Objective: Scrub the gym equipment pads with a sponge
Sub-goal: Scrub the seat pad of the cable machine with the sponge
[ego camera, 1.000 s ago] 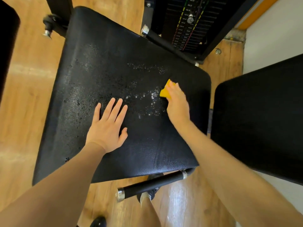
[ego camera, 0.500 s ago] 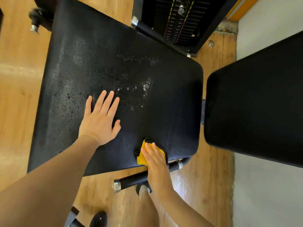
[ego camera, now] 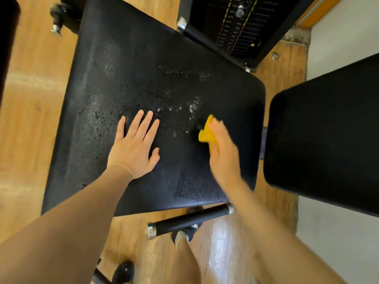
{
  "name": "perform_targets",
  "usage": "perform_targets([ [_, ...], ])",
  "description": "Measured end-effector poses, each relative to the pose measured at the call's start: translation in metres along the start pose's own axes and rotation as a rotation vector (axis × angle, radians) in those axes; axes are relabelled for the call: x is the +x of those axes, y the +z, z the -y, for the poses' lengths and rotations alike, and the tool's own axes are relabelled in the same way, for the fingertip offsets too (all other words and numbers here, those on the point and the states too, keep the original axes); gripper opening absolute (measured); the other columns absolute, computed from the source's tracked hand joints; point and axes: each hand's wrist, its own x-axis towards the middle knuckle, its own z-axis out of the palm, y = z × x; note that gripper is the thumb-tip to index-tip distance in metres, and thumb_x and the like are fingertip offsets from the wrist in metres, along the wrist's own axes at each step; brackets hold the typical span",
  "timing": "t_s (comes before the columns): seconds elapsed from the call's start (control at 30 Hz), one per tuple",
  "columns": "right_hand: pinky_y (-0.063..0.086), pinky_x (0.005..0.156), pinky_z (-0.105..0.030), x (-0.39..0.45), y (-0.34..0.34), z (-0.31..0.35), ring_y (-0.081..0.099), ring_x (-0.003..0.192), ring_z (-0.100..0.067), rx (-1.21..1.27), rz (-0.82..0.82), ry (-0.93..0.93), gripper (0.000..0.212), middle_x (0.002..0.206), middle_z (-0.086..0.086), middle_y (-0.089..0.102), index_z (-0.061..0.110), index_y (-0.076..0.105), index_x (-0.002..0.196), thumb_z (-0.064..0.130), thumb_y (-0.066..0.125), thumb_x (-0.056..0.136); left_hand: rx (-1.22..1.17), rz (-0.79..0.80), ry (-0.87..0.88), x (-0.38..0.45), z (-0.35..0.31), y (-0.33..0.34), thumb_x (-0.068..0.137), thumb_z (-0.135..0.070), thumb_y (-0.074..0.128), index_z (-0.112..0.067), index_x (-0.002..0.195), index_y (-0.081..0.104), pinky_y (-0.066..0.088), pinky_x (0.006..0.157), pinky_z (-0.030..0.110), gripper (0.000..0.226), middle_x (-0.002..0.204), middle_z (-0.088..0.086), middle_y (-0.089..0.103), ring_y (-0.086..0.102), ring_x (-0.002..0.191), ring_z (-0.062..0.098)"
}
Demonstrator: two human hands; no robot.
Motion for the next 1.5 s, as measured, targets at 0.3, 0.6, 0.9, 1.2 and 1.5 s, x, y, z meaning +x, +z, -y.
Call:
perform_targets([
  [0.3, 0.022, 0.114, -0.032, 0.219, -0.012, -0.011, 0.033, 0.136, -0.023, -0.292, 0.124, 0.067, 0.044, 0.145, -0.005, 0.040, 0.013, 0.041, 0.139, 0.010, 0.044, 0.095, 0.009, -0.031, 0.011, 0.000, 0.000, 0.002, 0.084, -0.045, 0.032, -0.008, 0.143, 0.041, 0.008, 0.112, 0.054, 0.070, 0.152, 0.014, 0.033, 0.019, 0.141, 0.030],
  [0.6, 0.029, 0.107, -0.033, 0.119, 0.008, 0.010, 0.021, 0.141, -0.018, -0.421, 0.150, -0.012, 0.053, 0.151, -0.003, 0.030, 0.017, 0.031, 0.144, 0.005, 0.046, 0.094, -0.010, -0.045, 0.014, 0.000, 0.000, 0.002, 0.084, -0.043, 0.033, -0.007, 0.142, 0.041, 0.009, 0.112, 0.054, 0.069, 0.151, 0.015, 0.033, 0.019, 0.142, 0.030],
  [0.9, 0.042, 0.099, -0.049, -0.040, 0.046, -0.007, 0.041, 0.130, -0.032, -0.366, 0.200, -0.247, 0.055, 0.137, -0.009, 0.050, 0.007, 0.049, 0.131, -0.001, 0.052, 0.077, -0.006, -0.022, 0.004, -0.001, -0.001, 0.001, 0.083, -0.044, 0.032, -0.008, 0.144, 0.037, 0.006, 0.112, 0.053, 0.071, 0.153, 0.015, 0.031, 0.017, 0.142, 0.030],
  [1.2, 0.031, 0.107, -0.039, -0.121, 0.058, -0.008, 0.031, 0.133, -0.023, -0.309, 0.246, -0.329, 0.056, 0.137, -0.007, 0.050, 0.012, 0.039, 0.132, -0.003, 0.037, 0.078, 0.007, -0.003, -0.017, -0.002, -0.003, 0.000, 0.084, -0.042, 0.035, -0.008, 0.146, 0.033, 0.004, 0.114, 0.054, 0.071, 0.155, 0.014, 0.025, 0.014, 0.144, 0.030],
  [1.5, 0.034, 0.107, -0.041, -0.138, 0.036, -0.010, 0.023, 0.137, -0.014, -0.146, 0.477, -0.360, 0.082, 0.143, -0.001, 0.042, 0.019, 0.040, 0.134, -0.018, 0.065, 0.065, 0.019, -0.006, -0.023, -0.001, -0.002, 0.000, 0.084, -0.043, 0.036, -0.009, 0.146, 0.033, 0.002, 0.114, 0.051, 0.071, 0.155, 0.013, 0.025, 0.013, 0.144, 0.030],
])
